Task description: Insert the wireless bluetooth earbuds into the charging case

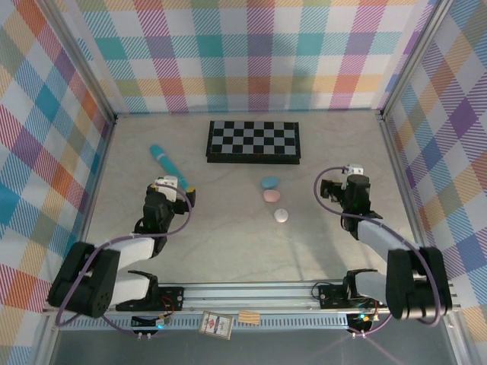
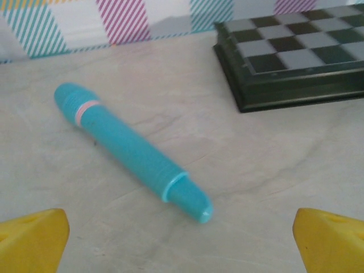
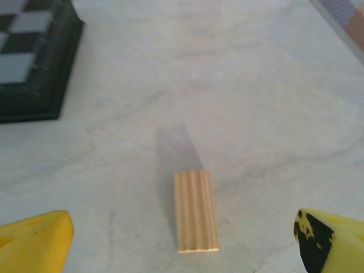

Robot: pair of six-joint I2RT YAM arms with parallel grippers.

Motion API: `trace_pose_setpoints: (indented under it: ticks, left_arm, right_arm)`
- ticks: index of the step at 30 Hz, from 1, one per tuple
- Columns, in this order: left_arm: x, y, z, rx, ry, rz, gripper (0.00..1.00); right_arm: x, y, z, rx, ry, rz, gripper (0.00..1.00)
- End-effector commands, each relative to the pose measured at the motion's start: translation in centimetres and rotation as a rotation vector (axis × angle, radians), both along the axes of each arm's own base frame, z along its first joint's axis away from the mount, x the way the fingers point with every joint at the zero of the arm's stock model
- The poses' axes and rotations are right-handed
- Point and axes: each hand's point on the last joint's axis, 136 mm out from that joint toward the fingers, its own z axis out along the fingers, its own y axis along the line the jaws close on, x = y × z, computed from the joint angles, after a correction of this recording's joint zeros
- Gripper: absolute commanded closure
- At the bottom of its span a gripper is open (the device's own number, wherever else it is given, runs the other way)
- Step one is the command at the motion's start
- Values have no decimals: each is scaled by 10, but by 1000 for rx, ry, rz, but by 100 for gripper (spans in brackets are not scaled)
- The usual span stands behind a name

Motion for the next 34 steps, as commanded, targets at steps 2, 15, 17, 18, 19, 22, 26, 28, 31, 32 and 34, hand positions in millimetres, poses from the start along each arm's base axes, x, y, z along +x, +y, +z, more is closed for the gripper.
trace_pose_setpoints:
  ticks: [2, 15, 17, 18, 19, 22, 26, 28, 31, 32, 34]
  left_arm:
    - [21, 8, 20, -65, -102, 17, 0]
    - [56, 36, -22, -155, 67, 115, 0]
    - [55, 36, -23, -150, 72, 117, 0]
    - [55, 36, -23, -150, 68, 116, 0]
    - [55, 35, -23, -149, 70, 117, 0]
    - [55, 35, -22, -146, 69, 115, 0]
    - [55, 35, -22, -143, 69, 119, 0]
    - [56, 34, -23, -143, 72, 116, 0]
    - [56, 34, -23, -143, 71, 116, 0]
    - [56, 34, -23, -143, 72, 116, 0]
    - [55, 35, -23, -143, 70, 117, 0]
  right_arm:
    - [34, 9, 23, 40, -163, 48, 1]
    - [48, 16, -2, 64, -161, 156, 1]
    - [49, 15, -2, 64, -161, 155, 1]
    - [49, 16, -2, 64, -160, 157, 1]
    - [49, 15, -2, 62, -161, 155, 1]
    - [49, 15, -2, 61, -161, 158, 1]
    - [48, 15, -2, 62, -160, 158, 1]
    - [49, 16, -2, 62, -162, 159, 1]
    - [49, 16, -1, 61, -163, 159, 1]
    - [49, 16, -2, 62, -163, 159, 1]
    - [49, 16, -2, 60, -162, 159, 1]
